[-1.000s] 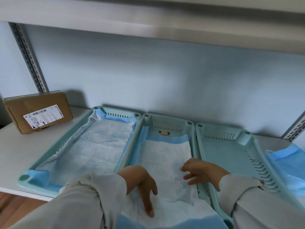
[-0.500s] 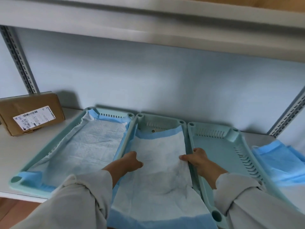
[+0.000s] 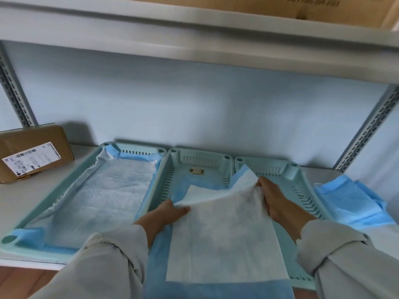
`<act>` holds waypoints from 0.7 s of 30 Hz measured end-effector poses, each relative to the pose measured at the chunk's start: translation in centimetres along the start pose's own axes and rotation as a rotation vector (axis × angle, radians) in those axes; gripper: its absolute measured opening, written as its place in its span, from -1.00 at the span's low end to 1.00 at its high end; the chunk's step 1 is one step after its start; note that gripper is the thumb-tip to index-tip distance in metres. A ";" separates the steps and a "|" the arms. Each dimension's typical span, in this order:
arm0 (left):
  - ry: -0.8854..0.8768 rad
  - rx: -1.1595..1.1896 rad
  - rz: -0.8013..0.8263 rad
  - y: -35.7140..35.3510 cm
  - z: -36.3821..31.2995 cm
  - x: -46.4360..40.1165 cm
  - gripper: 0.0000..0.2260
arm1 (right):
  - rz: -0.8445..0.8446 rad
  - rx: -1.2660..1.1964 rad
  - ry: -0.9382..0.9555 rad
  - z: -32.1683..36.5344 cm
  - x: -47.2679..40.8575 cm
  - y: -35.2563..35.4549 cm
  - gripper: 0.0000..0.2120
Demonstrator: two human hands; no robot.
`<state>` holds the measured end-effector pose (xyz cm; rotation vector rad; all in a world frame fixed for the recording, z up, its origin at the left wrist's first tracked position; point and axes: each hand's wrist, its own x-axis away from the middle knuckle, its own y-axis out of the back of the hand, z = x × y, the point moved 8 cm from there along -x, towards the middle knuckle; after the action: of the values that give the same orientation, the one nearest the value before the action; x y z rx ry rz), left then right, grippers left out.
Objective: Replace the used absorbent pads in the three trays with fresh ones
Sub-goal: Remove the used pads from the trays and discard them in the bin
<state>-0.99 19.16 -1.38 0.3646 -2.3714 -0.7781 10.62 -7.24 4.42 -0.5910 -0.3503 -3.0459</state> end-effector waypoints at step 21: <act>0.012 0.592 -0.114 3.8 -2.4 -0.2 -0.64 | 0.218 0.432 0.001 -0.1 1.0 2.6 -0.75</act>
<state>0.42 21.21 2.36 0.7458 -2.5487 -0.0975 9.80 -9.75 5.24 -0.5532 -0.8506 -2.6418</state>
